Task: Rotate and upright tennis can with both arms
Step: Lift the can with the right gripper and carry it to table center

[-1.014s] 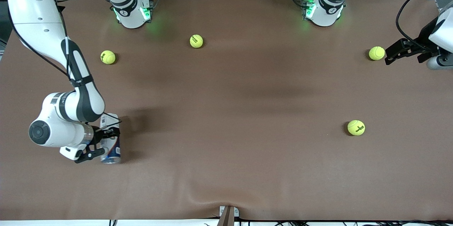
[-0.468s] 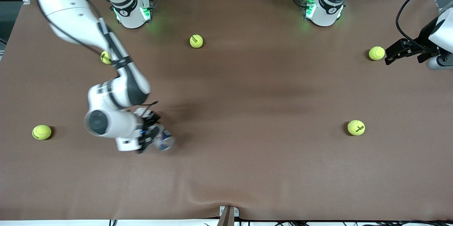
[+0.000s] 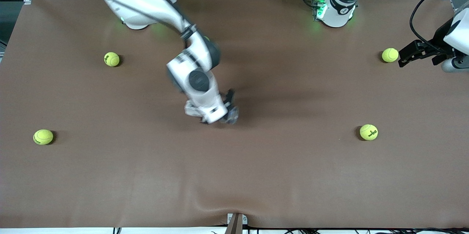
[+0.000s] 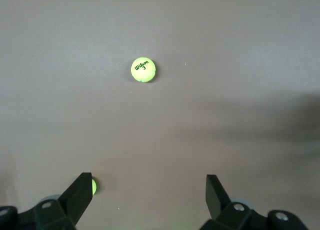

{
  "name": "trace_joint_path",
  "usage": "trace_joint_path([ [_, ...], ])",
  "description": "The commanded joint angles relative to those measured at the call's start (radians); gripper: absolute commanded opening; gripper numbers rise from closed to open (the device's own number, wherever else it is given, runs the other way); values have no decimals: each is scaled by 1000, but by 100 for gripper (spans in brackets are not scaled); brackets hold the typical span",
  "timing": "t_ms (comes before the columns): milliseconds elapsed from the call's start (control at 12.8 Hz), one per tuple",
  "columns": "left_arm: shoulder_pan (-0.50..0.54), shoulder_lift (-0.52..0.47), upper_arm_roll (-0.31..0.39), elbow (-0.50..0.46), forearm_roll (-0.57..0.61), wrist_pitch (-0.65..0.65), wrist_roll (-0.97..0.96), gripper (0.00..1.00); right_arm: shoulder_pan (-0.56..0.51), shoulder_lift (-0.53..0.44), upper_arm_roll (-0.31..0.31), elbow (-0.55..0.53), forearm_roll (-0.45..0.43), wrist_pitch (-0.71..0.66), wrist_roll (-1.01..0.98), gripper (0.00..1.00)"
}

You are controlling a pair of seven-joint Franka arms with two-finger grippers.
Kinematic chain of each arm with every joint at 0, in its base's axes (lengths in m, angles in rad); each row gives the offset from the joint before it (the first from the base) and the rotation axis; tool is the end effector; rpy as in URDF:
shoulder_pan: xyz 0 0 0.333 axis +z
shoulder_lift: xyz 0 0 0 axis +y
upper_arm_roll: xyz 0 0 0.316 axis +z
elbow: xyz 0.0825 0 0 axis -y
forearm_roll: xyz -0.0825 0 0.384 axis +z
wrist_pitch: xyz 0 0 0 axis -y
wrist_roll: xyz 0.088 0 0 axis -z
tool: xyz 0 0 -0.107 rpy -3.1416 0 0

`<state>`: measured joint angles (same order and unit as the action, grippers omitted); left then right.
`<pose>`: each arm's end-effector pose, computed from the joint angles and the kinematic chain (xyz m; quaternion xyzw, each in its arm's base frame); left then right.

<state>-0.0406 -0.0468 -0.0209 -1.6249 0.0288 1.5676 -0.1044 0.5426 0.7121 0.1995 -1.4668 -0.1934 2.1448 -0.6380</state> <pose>0.5382 -0.0303 0.6243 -0.9996 -0.0214 0.0040 0.0153 0.5501 0.4593 0.2640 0.7515 0.6595 -0.0081 0.0159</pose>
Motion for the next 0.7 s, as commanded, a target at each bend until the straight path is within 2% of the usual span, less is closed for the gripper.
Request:
trace_joint_path([
  [0,7,7,-1,23,-23,-15,44,100,31,38,-17,8,-89,76,-15,62],
  [234,7,11,-1,20,-24,-15,97,100,117,108,-23,83,-201,95,-8,63],
  [624,7,18,-1,23,-26,-15,103,100,198,190,-81,169,-202,81,40,63],
])
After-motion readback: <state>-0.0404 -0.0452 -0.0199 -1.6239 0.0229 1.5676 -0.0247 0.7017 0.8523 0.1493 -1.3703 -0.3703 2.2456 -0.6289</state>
